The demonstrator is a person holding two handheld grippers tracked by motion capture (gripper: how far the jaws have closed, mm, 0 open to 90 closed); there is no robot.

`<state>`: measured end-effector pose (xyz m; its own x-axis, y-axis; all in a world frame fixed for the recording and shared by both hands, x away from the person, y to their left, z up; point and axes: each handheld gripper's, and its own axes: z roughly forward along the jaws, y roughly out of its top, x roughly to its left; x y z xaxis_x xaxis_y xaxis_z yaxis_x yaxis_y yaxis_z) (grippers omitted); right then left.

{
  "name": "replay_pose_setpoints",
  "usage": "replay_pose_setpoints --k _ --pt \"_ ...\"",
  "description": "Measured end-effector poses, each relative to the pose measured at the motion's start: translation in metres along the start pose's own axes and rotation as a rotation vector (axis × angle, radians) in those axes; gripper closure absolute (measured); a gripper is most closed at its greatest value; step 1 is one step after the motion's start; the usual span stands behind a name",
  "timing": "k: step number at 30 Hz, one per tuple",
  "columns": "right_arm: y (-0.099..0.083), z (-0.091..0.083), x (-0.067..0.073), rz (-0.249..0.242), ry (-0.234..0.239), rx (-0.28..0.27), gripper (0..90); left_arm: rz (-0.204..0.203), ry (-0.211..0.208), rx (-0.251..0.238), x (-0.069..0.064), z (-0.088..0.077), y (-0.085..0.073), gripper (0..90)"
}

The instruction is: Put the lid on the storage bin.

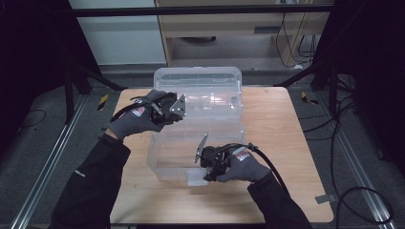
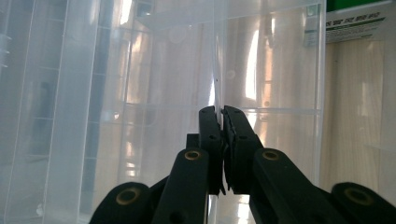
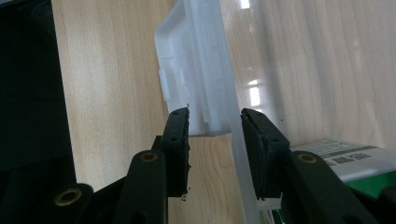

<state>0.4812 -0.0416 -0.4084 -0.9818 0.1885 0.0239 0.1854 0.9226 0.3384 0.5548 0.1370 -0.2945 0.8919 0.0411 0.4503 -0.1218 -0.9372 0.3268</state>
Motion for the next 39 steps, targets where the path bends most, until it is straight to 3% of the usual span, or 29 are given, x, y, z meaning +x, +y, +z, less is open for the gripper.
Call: replay_pose_setpoints --k 10,39 --pt "0.0 0.0 0.0 0.008 0.003 -0.007 63.3 0.01 0.003 -0.004 -0.011 -0.005 0.0 86.5" --pt "-0.004 0.0 0.002 -0.001 -0.011 -0.038 62.1 -0.012 -0.033 -0.025 -0.03 -0.01 -0.005 85.6"
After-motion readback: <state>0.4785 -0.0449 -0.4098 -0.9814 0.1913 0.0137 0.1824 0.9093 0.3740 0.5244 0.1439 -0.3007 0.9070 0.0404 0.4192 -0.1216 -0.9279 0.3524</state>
